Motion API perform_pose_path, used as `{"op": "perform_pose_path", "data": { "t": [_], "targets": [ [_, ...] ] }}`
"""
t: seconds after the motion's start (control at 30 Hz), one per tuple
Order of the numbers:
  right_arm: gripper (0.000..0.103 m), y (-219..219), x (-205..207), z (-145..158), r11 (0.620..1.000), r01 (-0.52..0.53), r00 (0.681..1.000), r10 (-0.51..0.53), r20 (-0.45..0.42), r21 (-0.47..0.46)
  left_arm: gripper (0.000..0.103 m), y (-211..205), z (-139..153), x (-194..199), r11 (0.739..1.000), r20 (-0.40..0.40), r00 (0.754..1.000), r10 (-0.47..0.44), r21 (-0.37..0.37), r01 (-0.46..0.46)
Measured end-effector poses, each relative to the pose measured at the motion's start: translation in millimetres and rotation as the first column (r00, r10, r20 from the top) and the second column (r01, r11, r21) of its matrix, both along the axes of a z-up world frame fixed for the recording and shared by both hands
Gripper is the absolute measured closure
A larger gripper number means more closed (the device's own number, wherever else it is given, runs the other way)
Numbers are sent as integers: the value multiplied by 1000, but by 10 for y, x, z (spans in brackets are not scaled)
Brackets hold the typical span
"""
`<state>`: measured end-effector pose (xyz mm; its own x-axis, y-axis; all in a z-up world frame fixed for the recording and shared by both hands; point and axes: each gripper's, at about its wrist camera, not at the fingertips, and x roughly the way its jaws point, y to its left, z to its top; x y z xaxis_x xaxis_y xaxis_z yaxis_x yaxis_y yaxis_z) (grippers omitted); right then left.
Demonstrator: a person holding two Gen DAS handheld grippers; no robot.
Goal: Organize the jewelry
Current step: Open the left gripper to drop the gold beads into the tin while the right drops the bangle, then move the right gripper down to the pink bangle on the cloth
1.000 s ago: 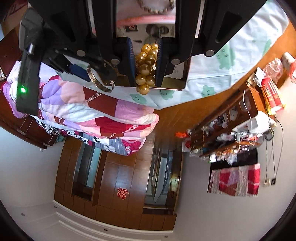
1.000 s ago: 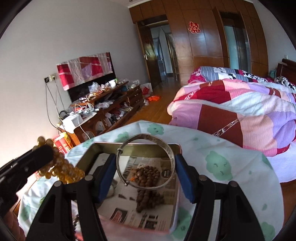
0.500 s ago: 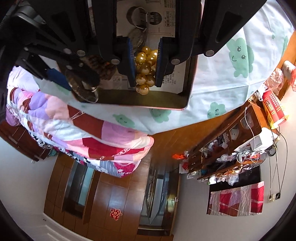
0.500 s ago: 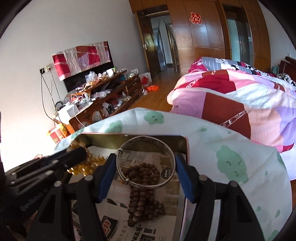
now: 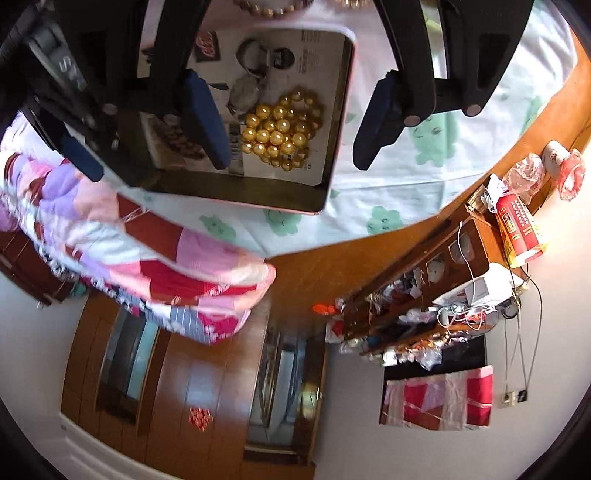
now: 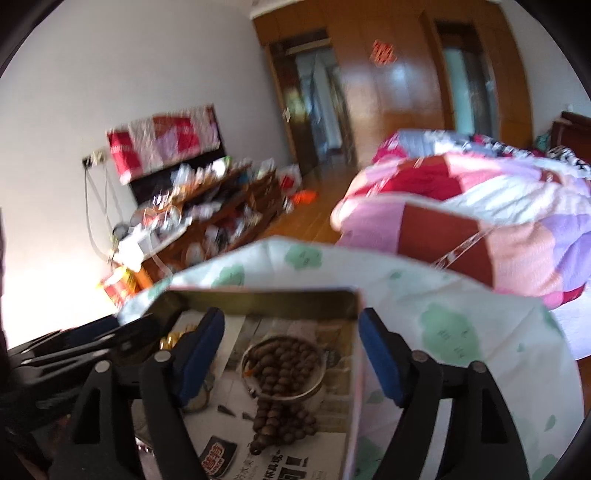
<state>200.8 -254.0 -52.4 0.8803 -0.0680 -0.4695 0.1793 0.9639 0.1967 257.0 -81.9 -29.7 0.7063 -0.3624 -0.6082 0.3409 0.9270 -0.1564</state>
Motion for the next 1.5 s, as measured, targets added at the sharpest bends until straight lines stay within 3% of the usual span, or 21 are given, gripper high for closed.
{"op": "perform_pose_path", "data": {
  "t": [0.13,0.2,0.33,0.57,0.77,0.93,1.13,1.4,1.5],
  "targets": [
    [17,-52,-206,127,989,133,988,-126,94,-68,33,123,37,-247,999,23,999,36,35,-37],
    [16,-92,-260,156,986,155,985,-149,87,-65,33,186,14,-364,998,23,999,39,44,-40],
    [16,-95,-417,169,990,141,989,-140,40,-13,33,309,-67,-582,997,24,998,64,52,-65],
    [16,103,-773,160,993,113,993,-112,34,-29,33,403,-168,-849,993,5,994,105,49,-105],
    [16,234,-925,140,994,94,995,-91,46,-53,33,399,-176,-1050,983,73,988,134,116,-142],
    [16,322,-1029,124,993,83,995,-78,57,-81,33,447,-197,-1164,982,89,985,149,100,-158],
    [16,398,-1144,64,992,68,997,-63,54,-102,33,475,-197,-1329,970,160,973,169,147,-193],
    [16,530,-1138,59,988,40,999,-35,34,-151,33,810,-203,-1523,965,172,961,217,108,-237],
    [16,526,-1131,48,989,31,999,-28,22,-146,33,894,-192,-1588,955,200,950,239,129,-267]
  ]
}}
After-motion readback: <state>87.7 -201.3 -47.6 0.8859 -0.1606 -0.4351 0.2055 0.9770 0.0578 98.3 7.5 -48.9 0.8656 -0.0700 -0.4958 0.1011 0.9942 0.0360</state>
